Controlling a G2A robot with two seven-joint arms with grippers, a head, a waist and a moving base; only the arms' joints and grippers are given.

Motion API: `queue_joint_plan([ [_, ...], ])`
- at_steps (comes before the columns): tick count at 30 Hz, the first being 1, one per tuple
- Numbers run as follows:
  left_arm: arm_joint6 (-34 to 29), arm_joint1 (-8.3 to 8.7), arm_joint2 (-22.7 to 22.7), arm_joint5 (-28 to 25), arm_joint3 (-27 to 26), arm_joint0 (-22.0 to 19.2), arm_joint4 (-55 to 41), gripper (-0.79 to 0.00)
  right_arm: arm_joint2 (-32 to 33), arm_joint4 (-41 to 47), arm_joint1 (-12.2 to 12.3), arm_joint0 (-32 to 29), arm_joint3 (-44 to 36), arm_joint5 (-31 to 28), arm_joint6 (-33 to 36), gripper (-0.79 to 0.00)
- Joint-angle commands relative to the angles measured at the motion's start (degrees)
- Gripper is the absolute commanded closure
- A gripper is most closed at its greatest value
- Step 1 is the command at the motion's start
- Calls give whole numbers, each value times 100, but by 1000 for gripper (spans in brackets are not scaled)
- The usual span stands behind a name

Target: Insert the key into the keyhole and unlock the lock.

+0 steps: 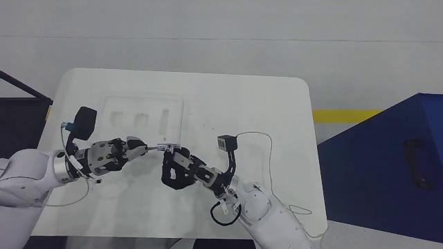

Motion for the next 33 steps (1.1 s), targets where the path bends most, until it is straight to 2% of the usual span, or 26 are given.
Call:
queue_joint_plan([
  [1, 531, -50, -76, -1, -205, 115, 703, 0, -11, 2, -2, -6, 5, -3, -5, 0],
  [7, 2368, -129, -171, -1, -572, 491, 2978, 0, -43, 47, -12, -17, 2, 10, -25, 0],
  [12, 4349, -118, -220, -1, -492, 738, 5120, 0, -52, 139, -17, -40, -2, 35, -50, 0],
  [22, 4349, -118, -220, -1, -492, 738, 5120, 0, -41, 150, -18, -39, -18, -2, -76, 0],
  [25, 4343, -120, -220, 31, -502, 735, 5126, 0, 16, 95, -1, -106, -154, 148, -138, 0],
  [27, 4337, -139, -268, 281, -704, 697, 5445, 0, 59, 81, 13, -146, -218, 196, -149, 0],
  [29, 4586, -172, -291, 484, -861, 744, 5889, 0, 98, 71, 26, -179, -263, 225, -149, 0],
  [31, 5083, -217, -350, 1093, -1061, 809, 6814, 0, 123, 93, 36, -203, -291, 234, -131, 0],
  [33, 5748, -255, -276, 1460, -1050, 970, 7496, 0, 139, 109, 43, -217, -298, 239, -117, 0],
])
